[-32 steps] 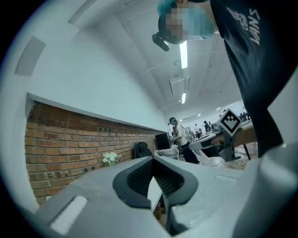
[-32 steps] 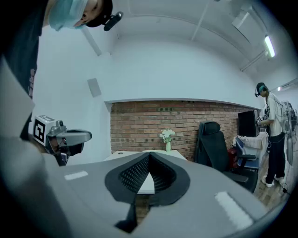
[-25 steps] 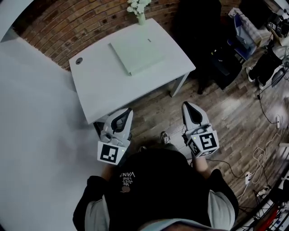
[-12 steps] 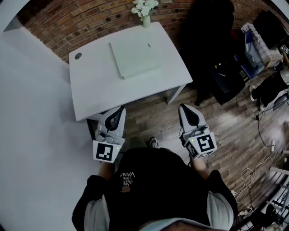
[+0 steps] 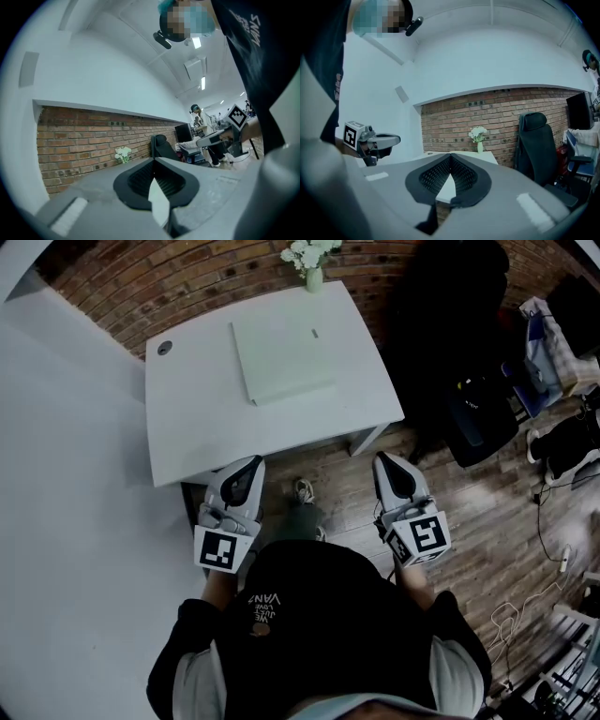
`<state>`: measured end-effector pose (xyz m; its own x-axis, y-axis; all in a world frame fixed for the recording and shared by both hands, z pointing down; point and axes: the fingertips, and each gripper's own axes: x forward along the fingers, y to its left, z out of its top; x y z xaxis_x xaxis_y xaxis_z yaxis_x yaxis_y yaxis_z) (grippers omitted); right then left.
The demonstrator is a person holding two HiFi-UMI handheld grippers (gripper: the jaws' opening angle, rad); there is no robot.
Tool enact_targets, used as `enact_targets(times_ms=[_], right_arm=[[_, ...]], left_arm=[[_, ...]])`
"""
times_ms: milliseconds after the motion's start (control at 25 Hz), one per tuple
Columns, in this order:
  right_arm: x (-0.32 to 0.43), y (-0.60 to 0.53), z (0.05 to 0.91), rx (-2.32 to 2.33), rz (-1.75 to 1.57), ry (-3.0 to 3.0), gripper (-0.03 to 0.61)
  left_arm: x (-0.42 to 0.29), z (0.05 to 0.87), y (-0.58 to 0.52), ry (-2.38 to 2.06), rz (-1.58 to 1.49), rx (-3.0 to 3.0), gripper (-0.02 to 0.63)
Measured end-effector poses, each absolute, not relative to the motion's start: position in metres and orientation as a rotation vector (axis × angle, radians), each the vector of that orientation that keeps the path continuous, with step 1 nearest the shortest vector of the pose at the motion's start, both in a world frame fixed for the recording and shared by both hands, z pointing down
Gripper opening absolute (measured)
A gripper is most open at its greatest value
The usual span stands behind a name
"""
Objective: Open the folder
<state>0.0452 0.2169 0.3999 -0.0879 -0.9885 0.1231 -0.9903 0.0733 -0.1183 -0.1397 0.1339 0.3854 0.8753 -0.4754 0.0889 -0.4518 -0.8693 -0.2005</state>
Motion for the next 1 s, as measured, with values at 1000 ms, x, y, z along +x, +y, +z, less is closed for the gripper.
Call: enact_targets(times_ms=[1000], right_arm=[[0.115,0.060,0.397,2.175,0.287,-2.236,-0.002]], left_arm=[[-0.049,0.396,-0.025,0.550,-0.232,-2.930,0.000]])
